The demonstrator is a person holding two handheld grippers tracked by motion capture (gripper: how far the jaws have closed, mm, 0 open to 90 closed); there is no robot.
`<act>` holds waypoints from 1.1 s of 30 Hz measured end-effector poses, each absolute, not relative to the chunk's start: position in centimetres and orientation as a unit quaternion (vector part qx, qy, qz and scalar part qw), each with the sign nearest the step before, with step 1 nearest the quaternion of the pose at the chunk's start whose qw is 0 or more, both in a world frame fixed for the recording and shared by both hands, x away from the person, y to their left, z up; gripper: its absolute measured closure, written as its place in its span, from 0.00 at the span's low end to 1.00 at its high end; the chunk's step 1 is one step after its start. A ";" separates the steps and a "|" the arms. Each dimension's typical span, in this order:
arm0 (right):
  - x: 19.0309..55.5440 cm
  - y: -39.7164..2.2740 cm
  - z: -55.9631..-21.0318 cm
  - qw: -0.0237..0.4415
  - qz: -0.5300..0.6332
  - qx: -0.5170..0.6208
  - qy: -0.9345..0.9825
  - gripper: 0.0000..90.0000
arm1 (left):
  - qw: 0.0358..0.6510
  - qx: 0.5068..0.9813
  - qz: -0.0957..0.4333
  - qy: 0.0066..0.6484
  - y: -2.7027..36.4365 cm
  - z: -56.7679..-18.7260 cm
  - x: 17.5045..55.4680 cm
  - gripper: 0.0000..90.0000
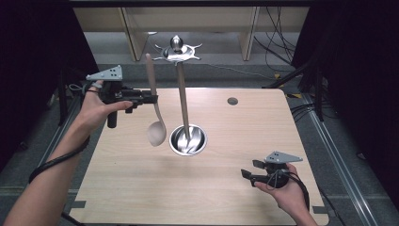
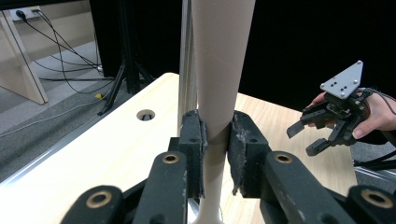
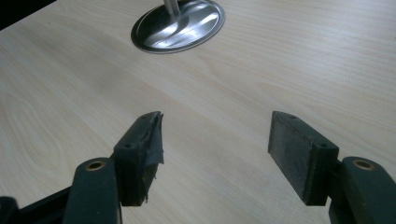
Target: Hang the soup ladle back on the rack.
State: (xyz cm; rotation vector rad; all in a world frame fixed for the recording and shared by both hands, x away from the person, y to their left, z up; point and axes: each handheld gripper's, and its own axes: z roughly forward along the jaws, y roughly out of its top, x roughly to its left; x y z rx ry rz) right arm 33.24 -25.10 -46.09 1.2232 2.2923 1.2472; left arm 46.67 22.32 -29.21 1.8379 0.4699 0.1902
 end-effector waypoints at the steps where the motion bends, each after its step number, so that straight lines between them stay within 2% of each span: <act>1: 33.2 -25.1 -46.1 0.129 0.429 0.421 0.789 0.40 | 0.579 0.786 0.081 0.201 22.3 -29.2 46.7 0.84; 33: 33.3 -25.0 -46.2 0.125 0.435 0.419 0.787 0.40 | 0.572 0.793 0.065 0.197 22.1 -29.2 47.3 0.84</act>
